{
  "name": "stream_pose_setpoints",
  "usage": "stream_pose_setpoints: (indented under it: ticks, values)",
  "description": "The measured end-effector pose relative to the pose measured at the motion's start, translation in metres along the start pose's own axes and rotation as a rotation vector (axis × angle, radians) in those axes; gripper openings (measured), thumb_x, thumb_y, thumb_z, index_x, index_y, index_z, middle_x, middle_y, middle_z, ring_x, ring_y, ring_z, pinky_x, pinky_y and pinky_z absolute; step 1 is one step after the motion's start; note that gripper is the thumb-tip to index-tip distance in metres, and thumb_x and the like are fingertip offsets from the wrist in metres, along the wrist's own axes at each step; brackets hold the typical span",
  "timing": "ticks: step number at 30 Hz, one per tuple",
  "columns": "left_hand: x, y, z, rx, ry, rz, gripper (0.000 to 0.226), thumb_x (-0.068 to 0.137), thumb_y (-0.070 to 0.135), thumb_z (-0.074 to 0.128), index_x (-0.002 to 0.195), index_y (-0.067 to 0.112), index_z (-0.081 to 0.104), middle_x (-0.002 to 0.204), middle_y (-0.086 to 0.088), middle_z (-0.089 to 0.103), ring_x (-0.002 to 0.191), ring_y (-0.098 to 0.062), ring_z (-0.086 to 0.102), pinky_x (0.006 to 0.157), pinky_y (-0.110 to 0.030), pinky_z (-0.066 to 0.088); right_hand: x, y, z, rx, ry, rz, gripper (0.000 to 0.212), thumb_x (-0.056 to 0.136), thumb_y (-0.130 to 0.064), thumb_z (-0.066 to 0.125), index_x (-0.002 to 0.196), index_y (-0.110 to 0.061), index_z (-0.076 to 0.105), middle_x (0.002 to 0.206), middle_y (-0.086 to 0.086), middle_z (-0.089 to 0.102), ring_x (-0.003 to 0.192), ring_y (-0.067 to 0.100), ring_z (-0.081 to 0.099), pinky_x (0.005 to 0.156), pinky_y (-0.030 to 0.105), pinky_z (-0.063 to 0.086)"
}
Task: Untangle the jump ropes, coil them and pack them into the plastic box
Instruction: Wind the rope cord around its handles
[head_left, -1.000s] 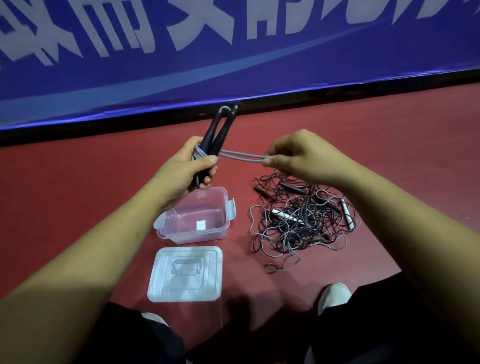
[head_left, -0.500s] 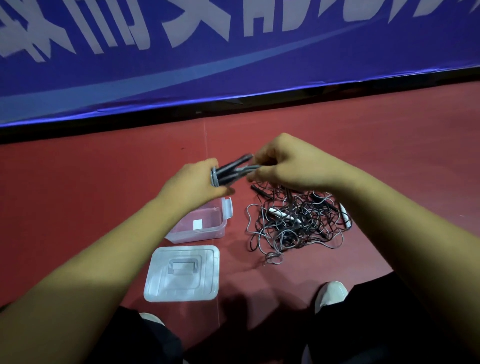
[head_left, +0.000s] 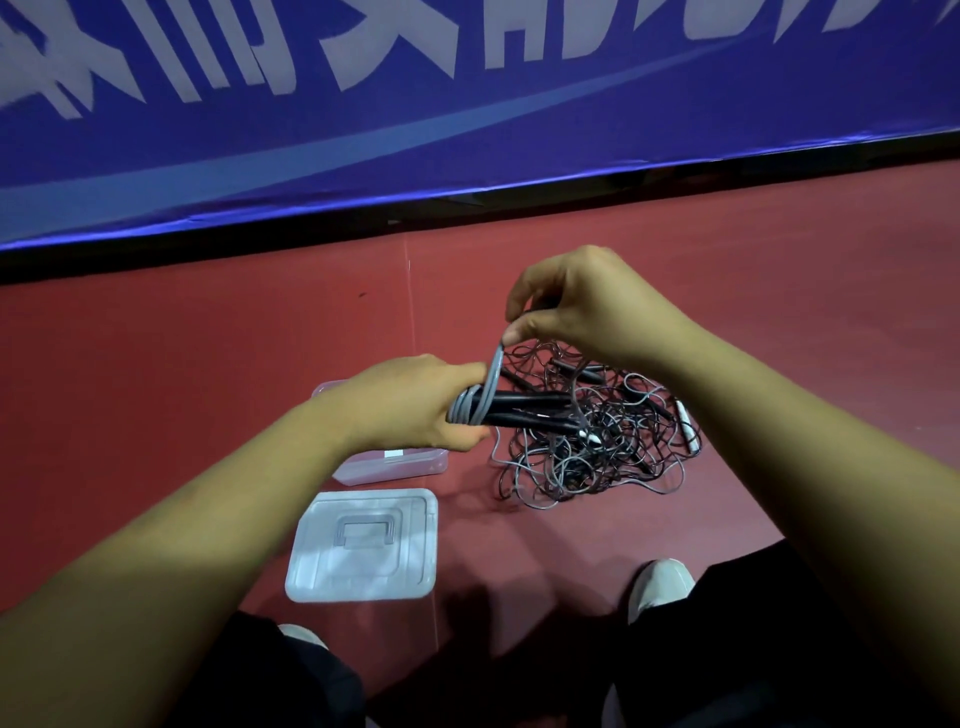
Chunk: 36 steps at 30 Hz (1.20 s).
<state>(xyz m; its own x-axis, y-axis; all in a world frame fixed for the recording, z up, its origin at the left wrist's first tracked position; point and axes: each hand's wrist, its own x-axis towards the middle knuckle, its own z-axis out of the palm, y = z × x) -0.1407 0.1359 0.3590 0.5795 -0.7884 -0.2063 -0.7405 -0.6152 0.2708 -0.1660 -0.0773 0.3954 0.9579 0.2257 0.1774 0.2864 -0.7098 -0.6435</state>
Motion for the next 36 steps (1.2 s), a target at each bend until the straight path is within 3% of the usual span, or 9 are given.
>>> stream_pose_setpoints:
  ticks: [4,6,8,12,14,18,25,31,36]
  values:
    - [-0.006,0.001,-0.003,-0.261,0.072,0.120,0.022,0.087,0.044,0.067,0.085,0.052,0.047,0.063,0.010,0.054,0.058,-0.008,0.050,0.055,-0.025,0.037,0.001,0.009,-0.001,0.106,-0.042,0.054,0.015,0.074,-0.030,0.083,0.078,-0.018,0.075,0.072,0.003,0.071,0.064,0.005,0.058,0.059,0.025,0.044]
    - [-0.009,0.001,-0.005,-0.331,0.143,0.143,0.020,0.082,0.055,0.060,0.095,0.044,0.050,0.068,0.007,0.058,0.061,-0.011,0.052,0.059,-0.028,0.040,0.000,0.013,0.000,0.221,-0.081,0.092,0.013,0.078,-0.023,0.080,0.082,-0.011,0.075,0.075,0.004,0.072,0.065,0.005,0.059,0.062,0.021,0.047]
    - [-0.012,-0.002,-0.004,-0.485,0.223,0.086,0.042,0.078,0.060,0.056,0.109,0.033,0.050,0.077,0.000,0.063,0.063,-0.011,0.056,0.060,-0.031,0.045,-0.001,0.015,0.002,0.330,-0.110,0.131,0.005,0.083,-0.011,0.076,0.083,-0.006,0.074,0.070,0.004,0.069,0.059,0.006,0.056,0.056,0.017,0.044]
    - [-0.016,-0.002,-0.005,-0.981,0.318,0.089,0.056,0.087,0.037,0.062,0.138,0.046,0.039,0.069,-0.007,0.059,0.054,-0.020,0.054,0.045,-0.025,0.042,-0.003,0.018,0.008,0.507,-0.189,0.235,0.016,0.088,-0.012,0.069,0.073,-0.014,0.073,0.057,0.004,0.057,0.052,0.015,0.041,0.049,0.023,0.032]
    - [-0.016,-0.005,-0.006,-1.105,0.359,0.094,0.050,0.087,0.034,0.061,0.134,0.044,0.048,0.066,-0.008,0.055,0.052,-0.022,0.048,0.042,-0.021,0.035,-0.004,0.017,0.011,0.511,-0.254,0.259,0.024,0.092,-0.027,0.064,0.070,-0.022,0.074,0.060,0.007,0.057,0.051,0.017,0.043,0.049,0.025,0.033]
    - [-0.016,-0.011,-0.010,-1.277,0.419,-0.010,0.019,0.090,0.025,0.051,0.108,0.023,0.053,0.055,-0.008,0.048,0.041,-0.015,0.037,0.039,-0.017,0.023,-0.006,0.011,0.018,0.496,-0.245,0.261,0.016,0.098,-0.019,0.057,0.089,-0.012,0.069,0.061,0.007,0.054,0.045,0.009,0.045,0.043,0.017,0.036]
    - [-0.014,-0.016,-0.012,-1.355,0.505,-0.145,0.009,0.087,0.027,0.048,0.094,0.023,0.048,0.054,-0.011,0.044,0.041,-0.015,0.033,0.042,-0.022,0.014,-0.003,0.008,0.015,0.428,-0.246,0.265,0.015,0.097,-0.018,0.060,0.095,-0.003,0.061,0.060,0.003,0.059,0.054,0.019,0.050,0.049,0.024,0.041]
    - [-0.014,-0.018,-0.016,-1.379,0.528,-0.154,0.033,0.101,0.016,0.041,0.126,0.035,0.052,0.057,-0.010,0.046,0.043,-0.013,0.033,0.046,-0.024,0.017,-0.001,0.013,0.004,0.376,-0.129,0.244,0.015,0.096,-0.018,0.061,0.095,-0.003,0.063,0.065,0.009,0.057,0.058,0.020,0.055,0.056,0.030,0.046]
    - [-0.007,-0.023,-0.015,-1.476,0.539,-0.270,0.002,0.101,0.020,0.043,0.100,0.021,0.044,0.057,-0.009,0.043,0.041,-0.012,0.030,0.043,-0.018,0.016,-0.002,0.011,-0.003,0.296,-0.109,0.227,0.018,0.095,-0.020,0.064,0.095,-0.002,0.066,0.061,0.005,0.056,0.047,0.008,0.046,0.046,0.018,0.038]
